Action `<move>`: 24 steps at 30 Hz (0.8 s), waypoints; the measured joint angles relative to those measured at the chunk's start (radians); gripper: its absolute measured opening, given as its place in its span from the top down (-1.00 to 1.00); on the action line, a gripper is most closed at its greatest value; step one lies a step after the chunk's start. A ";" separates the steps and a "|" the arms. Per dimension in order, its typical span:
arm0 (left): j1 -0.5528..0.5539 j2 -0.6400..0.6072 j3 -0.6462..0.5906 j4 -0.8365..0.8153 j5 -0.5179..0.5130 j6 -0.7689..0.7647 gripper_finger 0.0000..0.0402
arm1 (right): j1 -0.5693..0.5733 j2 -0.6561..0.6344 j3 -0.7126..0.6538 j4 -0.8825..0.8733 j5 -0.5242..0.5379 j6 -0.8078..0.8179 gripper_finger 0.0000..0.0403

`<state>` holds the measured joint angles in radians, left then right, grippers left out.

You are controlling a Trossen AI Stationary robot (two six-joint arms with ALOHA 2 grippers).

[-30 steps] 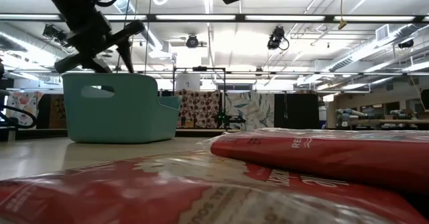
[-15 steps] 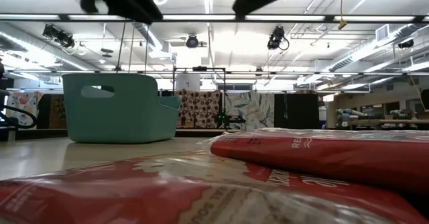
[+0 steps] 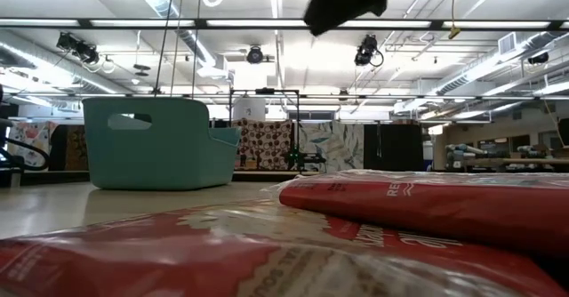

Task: Sort popcorn bags into baskets
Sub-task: Put the red popcorn bag into the green bin

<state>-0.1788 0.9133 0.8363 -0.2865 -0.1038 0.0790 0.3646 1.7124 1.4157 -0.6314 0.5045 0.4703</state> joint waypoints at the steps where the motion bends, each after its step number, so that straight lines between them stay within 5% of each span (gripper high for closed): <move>1: -0.027 -0.013 -0.013 0.003 -0.039 -0.019 0.14 | 0.007 0.010 0.001 0.028 -0.016 0.001 0.21; 9: -0.198 -0.009 -0.101 0.019 -0.103 -0.106 0.14 | 0.038 0.171 0.093 0.043 -0.199 -0.036 0.21; 16: -0.278 0.119 -0.138 0.080 -0.103 -0.121 0.14 | 0.108 0.214 0.138 0.029 -0.178 -0.014 0.21; 24: -0.337 0.312 -0.139 0.212 -0.096 -0.127 0.14 | 0.244 0.233 0.150 -0.057 -0.125 0.265 0.21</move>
<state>-0.5162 1.2253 0.6972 -0.0742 -0.1997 -0.0483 0.6083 1.9456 1.5659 -0.6882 0.3799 0.7355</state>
